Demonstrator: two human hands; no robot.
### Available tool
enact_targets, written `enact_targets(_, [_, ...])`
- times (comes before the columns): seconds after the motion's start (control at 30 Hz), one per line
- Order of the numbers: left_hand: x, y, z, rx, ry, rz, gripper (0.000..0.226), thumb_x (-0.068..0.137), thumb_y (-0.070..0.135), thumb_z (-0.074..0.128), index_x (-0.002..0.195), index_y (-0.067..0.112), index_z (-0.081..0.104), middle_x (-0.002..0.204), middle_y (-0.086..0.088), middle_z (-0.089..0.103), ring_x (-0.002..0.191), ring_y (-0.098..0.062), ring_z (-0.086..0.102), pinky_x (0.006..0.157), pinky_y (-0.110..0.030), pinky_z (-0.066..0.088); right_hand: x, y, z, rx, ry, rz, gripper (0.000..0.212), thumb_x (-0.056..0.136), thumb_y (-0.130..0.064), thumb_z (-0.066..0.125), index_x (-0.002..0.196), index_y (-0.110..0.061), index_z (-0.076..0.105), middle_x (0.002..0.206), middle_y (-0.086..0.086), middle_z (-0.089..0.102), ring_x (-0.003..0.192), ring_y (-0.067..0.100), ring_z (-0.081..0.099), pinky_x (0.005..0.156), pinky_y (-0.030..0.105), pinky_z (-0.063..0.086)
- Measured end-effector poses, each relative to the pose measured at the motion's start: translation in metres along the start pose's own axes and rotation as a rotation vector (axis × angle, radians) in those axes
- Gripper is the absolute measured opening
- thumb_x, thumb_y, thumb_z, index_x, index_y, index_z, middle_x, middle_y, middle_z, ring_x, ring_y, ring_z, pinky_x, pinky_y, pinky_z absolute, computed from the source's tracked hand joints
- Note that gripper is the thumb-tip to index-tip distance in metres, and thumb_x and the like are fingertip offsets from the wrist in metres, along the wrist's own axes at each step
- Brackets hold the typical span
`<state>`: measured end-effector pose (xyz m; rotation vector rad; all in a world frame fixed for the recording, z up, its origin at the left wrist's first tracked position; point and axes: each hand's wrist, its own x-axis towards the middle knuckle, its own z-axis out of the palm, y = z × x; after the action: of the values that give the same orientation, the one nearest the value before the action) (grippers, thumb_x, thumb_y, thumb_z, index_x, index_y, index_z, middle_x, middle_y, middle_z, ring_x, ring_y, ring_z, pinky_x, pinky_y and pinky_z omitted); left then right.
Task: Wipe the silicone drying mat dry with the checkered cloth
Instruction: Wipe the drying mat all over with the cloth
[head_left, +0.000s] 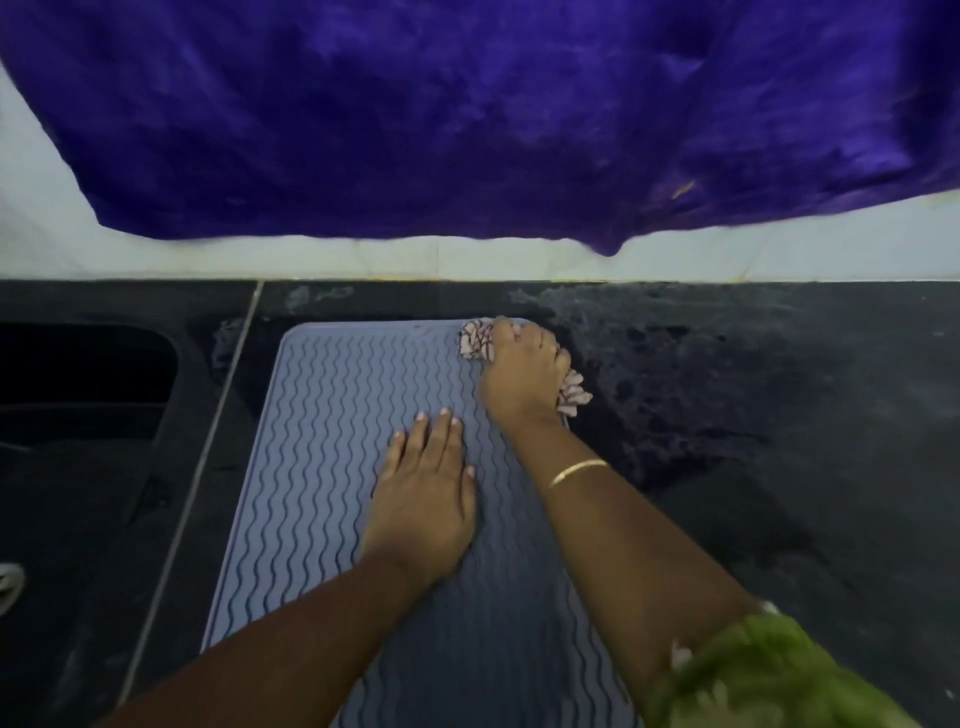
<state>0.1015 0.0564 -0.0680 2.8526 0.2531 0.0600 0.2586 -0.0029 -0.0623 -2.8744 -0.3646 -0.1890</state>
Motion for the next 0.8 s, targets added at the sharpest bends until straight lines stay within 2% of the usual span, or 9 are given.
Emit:
enact_targets(0.1, [0.001,0.000,0.000,0.004,0.005,-0.010,0.072,0.085,0.042,-0.007,0.150,0.015,0.003,0.159,-0.001,0.002,0.146,-0.017,-0.003,0.113,-0.031,-0.013,0.034,-0.001,-0.005,0.004,-0.049,-0.030,0.040,0.085,-0.018,0.053,0.125,-0.018,0.046,0.121,0.014,0.053,0.112,0.033,0.048,0.095,0.046,0.032])
enact_targets(0.2, [0.001,0.000,0.000,-0.002,0.007,-0.013,0.072,0.085,0.043,-0.007,0.150,0.015,0.005,0.159,0.000,0.003,0.146,-0.016,-0.002,0.114,-0.031,-0.013,0.032,0.002,-0.014,0.001,-0.106,-0.080,0.038,0.086,-0.023,0.054,0.123,-0.020,0.048,0.121,0.012,0.052,0.110,0.033,0.050,0.092,0.044,0.035])
enact_targets(0.37, [0.001,0.000,-0.001,-0.004,0.009,0.001,0.073,0.084,0.043,-0.008,0.150,0.014,0.008,0.159,0.000,0.003,0.146,-0.016,-0.003,0.114,-0.030,-0.014,-0.061,0.028,-0.028,0.080,-0.069,-0.169,0.054,0.081,-0.009,0.052,0.134,-0.020,0.045,0.133,0.015,0.048,0.118,0.036,0.047,0.098,0.045,0.040])
enact_targets(0.47, [0.001,0.000,-0.002,-0.003,0.011,0.006,0.074,0.083,0.043,-0.009,0.150,0.013,0.007,0.159,-0.001,0.002,0.146,-0.016,-0.005,0.113,-0.030,-0.016,-0.089,0.031,-0.023,0.138,0.004,-0.130,0.055,0.076,-0.002,0.059,0.128,-0.016,0.055,0.130,0.019,0.053,0.113,0.039,0.054,0.096,0.048,0.044])
enact_targets(0.6, [0.002,0.002,-0.002,-0.006,0.018,-0.001,0.064,0.091,0.040,0.002,0.149,0.014,0.006,0.159,-0.001,0.002,0.146,-0.016,-0.005,0.112,-0.030,-0.016,-0.025,0.027,-0.016,0.208,-0.010,-0.181,0.049,0.074,0.002,0.056,0.120,-0.015,0.062,0.113,0.020,0.060,0.099,0.039,0.057,0.086,0.045,0.049])
enact_targets(0.7, [0.003,0.001,-0.002,-0.005,0.024,-0.010,0.059,0.095,0.038,0.004,0.150,0.015,0.004,0.159,-0.001,0.000,0.146,-0.016,-0.006,0.113,-0.031,-0.015,0.036,0.021,-0.006,0.193,-0.039,-0.236,0.057,0.069,0.004,0.057,0.121,-0.019,0.062,0.112,0.017,0.060,0.101,0.038,0.057,0.088,0.043,0.048])
enact_targets(0.8, [0.006,0.001,-0.001,-0.003,0.021,-0.023,0.064,0.091,0.040,-0.002,0.150,0.015,0.004,0.159,0.000,0.001,0.146,-0.016,-0.006,0.114,-0.031,-0.013,0.054,0.010,-0.002,0.151,-0.030,-0.207,0.058,0.071,0.002,0.058,0.124,-0.022,0.059,0.115,0.013,0.059,0.107,0.035,0.056,0.093,0.041,0.042])
